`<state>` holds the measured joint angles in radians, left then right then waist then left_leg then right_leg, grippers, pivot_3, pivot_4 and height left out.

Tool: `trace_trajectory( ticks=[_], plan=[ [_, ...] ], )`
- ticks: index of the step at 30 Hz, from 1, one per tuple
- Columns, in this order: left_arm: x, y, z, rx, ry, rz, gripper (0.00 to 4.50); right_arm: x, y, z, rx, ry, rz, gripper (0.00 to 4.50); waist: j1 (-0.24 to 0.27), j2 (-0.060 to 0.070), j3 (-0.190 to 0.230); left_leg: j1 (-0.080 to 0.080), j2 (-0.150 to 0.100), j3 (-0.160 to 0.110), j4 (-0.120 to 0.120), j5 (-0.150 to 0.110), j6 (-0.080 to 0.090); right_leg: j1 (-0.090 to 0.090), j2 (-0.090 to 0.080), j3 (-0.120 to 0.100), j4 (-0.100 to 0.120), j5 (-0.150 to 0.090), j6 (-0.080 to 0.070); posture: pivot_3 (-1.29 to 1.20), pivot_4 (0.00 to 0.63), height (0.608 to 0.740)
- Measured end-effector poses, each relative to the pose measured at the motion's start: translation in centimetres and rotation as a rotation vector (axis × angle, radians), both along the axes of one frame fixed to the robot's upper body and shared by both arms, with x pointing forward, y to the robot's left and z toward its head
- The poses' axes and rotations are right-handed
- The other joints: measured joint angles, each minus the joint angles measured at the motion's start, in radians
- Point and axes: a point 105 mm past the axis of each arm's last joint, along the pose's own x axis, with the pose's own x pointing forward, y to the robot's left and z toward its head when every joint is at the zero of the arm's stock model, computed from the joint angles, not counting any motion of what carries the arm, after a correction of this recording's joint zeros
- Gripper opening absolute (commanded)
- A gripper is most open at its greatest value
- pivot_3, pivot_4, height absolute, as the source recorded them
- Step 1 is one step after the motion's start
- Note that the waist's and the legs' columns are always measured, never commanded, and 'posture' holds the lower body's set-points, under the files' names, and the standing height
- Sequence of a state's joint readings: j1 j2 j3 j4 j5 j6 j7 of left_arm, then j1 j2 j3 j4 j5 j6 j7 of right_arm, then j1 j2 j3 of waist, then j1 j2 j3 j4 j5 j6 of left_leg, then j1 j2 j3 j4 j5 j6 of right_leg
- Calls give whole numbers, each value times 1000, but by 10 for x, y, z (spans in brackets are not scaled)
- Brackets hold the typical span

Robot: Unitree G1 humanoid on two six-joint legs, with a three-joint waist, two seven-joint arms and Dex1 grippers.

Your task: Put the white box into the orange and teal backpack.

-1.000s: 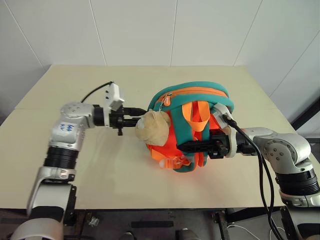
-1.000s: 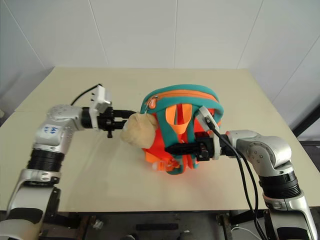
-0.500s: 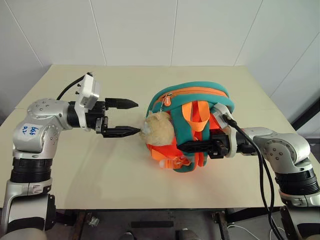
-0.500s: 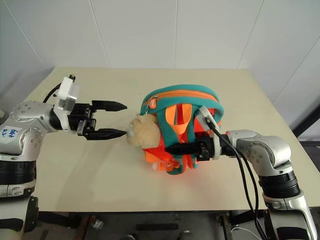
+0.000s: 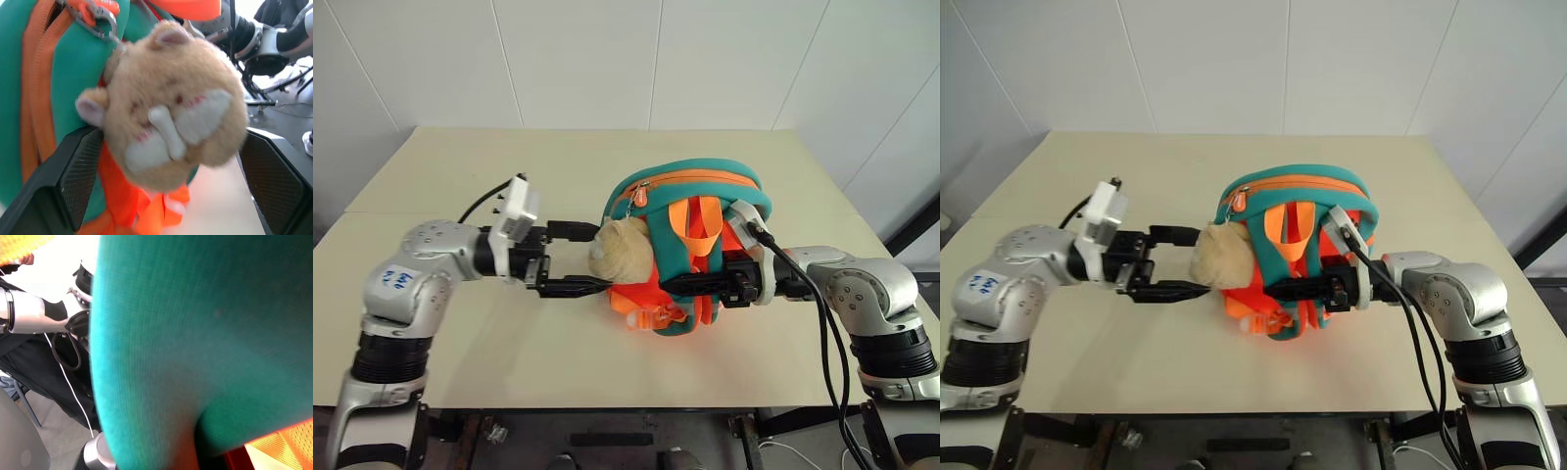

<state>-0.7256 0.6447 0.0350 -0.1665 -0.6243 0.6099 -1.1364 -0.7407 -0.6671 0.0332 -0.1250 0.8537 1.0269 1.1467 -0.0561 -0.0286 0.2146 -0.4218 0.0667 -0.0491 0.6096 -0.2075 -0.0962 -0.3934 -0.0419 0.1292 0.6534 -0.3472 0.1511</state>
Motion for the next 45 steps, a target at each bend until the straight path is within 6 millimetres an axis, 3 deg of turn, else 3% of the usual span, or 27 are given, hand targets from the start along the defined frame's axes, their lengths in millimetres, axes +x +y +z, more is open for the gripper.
trace_trajectory(
  ticks=[4,10,14,21,26,34,38,41,45],
  plan=[
    [0,-6,3,-15,-24,-3,4274,0,0,0,0,0,-4,0,-3,0,0,0,0,0,-2,0,0,-1,0,0,0,0,0,0,150,740],
    [1,-2,15,-72,-45,9,2713,0,0,0,-2,-5,-10,0,-1,0,0,0,0,0,-1,0,0,0,0,0,0,0,0,0,150,740],
    [6,16,20,-14,-58,61,1744,0,1,-1,-3,-4,-13,0,-4,0,0,0,0,0,-2,0,0,-1,0,0,-1,0,0,0,150,740],
    [39,83,23,101,-78,294,1744,-3,3,-3,-4,-8,-11,0,-1,0,0,0,0,0,-3,0,0,-1,0,0,-1,0,0,0,150,740],
    [62,110,-9,176,-47,395,1744,-5,4,-6,-1,-1,-17,0,1,0,0,0,0,0,-5,0,0,-1,0,0,-1,-1,-1,0,150,740],
    [76,75,-98,203,119,339,1744,-4,0,-18,16,34,-75,0,1,0,0,0,0,0,-4,0,0,-1,0,0,0,-1,-1,0,150,740],
    [72,66,-110,220,125,306,1744,2,0,-24,30,4,-136,0,1,0,0,1,0,0,-4,0,0,-1,0,0,0,-1,-1,0,150,740],
    [63,69,-113,245,134,284,2421,8,-2,-24,28,-83,-187,859,0,0,-1,1,0,0,-4,0,0,-1,0,0,0,-1,-1,0,150,740],
    [38,83,-110,290,200,255,3747,14,-9,-26,23,-195,-273,2225,-2,0,-1,1,0,0,-6,0,0,-2,0,0,0,-1,-1,0,150,740]
  ],
)
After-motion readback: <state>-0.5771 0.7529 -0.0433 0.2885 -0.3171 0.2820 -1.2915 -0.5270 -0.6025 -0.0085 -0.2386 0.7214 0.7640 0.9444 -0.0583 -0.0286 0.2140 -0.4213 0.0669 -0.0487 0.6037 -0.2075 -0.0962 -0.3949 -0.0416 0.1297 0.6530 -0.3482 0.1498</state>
